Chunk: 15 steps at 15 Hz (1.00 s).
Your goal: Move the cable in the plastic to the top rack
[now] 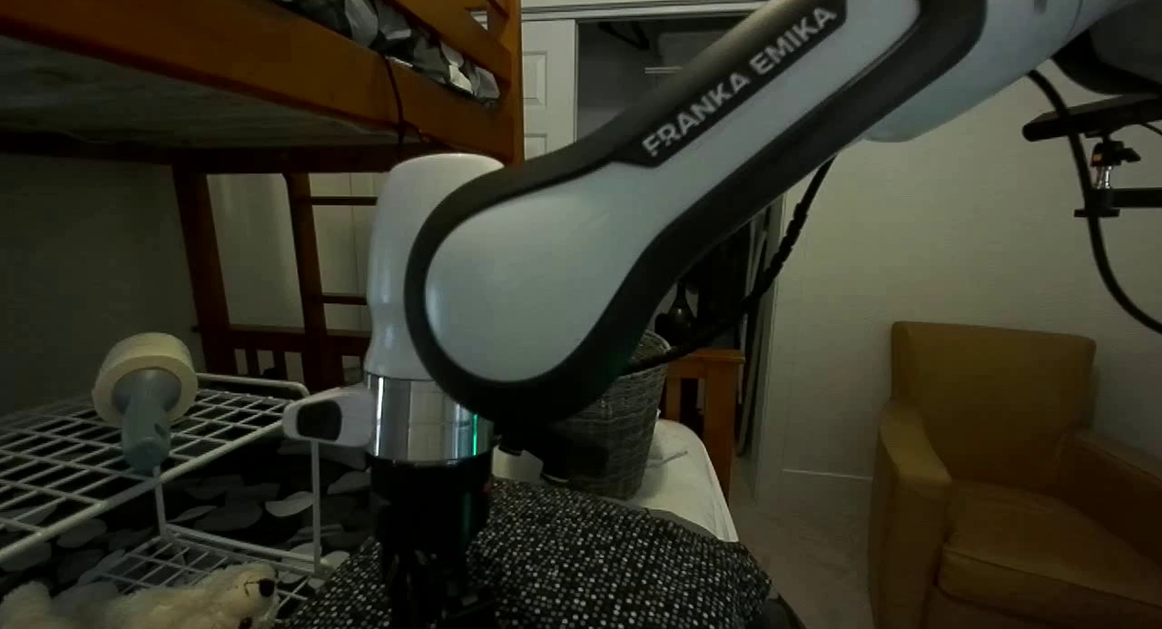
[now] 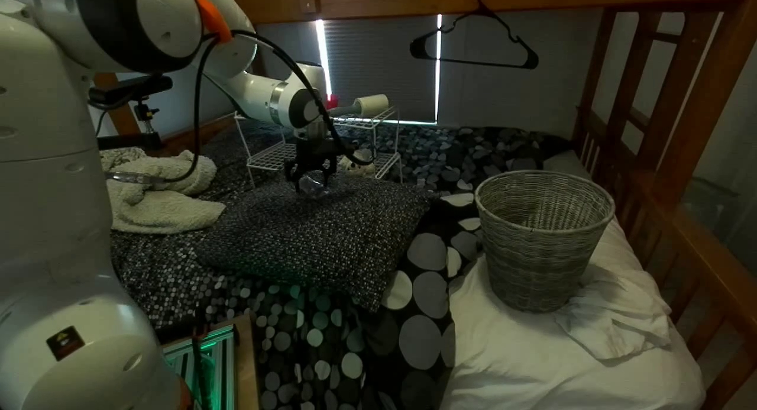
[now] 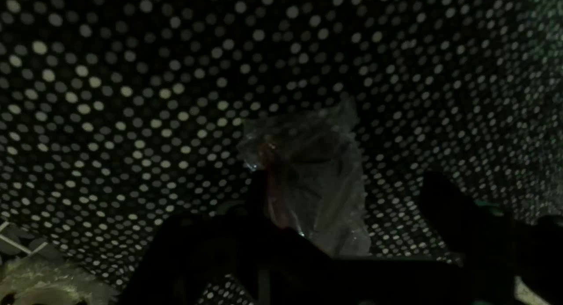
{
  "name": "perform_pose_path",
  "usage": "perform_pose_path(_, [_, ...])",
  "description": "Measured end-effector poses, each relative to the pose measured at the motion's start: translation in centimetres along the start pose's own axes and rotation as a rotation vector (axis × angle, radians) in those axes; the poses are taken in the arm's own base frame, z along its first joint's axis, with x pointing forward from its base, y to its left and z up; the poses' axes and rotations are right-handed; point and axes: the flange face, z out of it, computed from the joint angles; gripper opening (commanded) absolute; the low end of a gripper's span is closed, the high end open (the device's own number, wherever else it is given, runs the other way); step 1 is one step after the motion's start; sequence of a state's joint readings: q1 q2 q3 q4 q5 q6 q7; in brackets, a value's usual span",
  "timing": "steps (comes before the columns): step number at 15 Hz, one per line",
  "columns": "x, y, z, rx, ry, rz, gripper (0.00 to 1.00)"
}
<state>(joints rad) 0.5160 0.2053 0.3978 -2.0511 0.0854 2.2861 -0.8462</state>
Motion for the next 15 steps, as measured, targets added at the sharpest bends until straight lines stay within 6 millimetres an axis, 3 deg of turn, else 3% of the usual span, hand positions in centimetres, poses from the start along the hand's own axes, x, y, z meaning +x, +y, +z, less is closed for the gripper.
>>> perform_pose_path(4, [1.5,1.3,1.3,-0.017,-0.026,-0.078,0.27])
perform_pose_path(9, [2.4,1.8,0.5,-0.039,-0.030,-0.111,0.17])
perform_pose_path(10, [2.4,1.9,0.0,-0.047,-0.027,-0.110,0.07])
perform_pose_path(11, [2.2,2.1,-0.8,-0.060,-0.023,-0.105,0.00])
perform_pose_path(12, [1.6,2.3,-1.8,-0.074,-0.019,-0.089,0.00])
perform_pose_path(15, [-2.8,2.8,-5.4,-0.125,-0.033,0.034,0.00])
